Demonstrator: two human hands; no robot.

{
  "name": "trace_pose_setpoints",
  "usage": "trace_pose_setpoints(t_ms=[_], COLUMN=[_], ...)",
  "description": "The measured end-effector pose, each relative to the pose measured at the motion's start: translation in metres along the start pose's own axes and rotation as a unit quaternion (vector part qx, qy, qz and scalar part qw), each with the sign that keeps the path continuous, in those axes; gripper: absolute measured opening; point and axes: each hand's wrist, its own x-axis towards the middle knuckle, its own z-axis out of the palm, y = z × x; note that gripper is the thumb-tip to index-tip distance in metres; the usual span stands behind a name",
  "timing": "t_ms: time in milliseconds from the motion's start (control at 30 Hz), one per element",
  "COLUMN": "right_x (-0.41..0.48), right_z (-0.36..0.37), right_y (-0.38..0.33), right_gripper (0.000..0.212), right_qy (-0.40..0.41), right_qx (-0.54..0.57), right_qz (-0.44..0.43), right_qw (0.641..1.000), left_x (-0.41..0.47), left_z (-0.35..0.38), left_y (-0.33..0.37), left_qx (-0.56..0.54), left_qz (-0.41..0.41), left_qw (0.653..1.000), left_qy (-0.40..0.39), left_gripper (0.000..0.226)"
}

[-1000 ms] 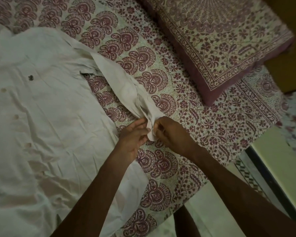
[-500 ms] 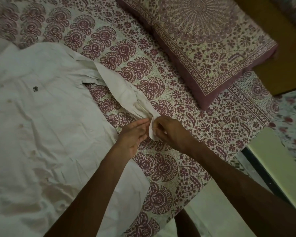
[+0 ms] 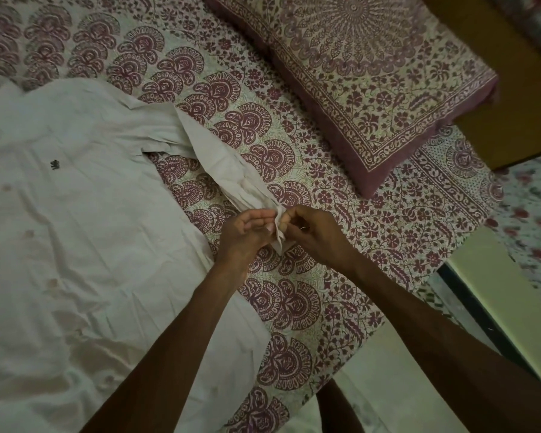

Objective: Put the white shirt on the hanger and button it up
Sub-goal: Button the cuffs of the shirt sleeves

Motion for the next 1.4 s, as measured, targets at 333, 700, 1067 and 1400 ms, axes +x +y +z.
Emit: trace_pose_setpoints(t_ms=[333,700,1067,1400], right_x=[0.002,0.01,0.008,0.011], right_z=[0.003,0.004,0.015,0.008], right_y=[0.005,0.008,0.006,-0.002], right_gripper=[0.002,0.008,0.007,0.008], right_qy=[0.024,0.05,0.101,0.12], right_qx=[0.01,0.013,0.163,0.232], right_qz=[0.011,0.027,0.203,0.336], right_qw=[1.0,0.998,0.96,0.905], left_x=[0.001,0.013,0.013,-0.002], left_z=[0.004,0.001,0.014,0.029], left_y=[-0.002,-0.009,-0.021,-0.024], left_qx=[0.024,0.057,0.035,0.13], left_qz=[0.008,-0.009,0.03,0.099], left_qw=[0.999,0.998,0.995,0.981], left_qy=[0.032,0.015,0.093,0.102], left_gripper=[0.022,0.024,0.03,0.047])
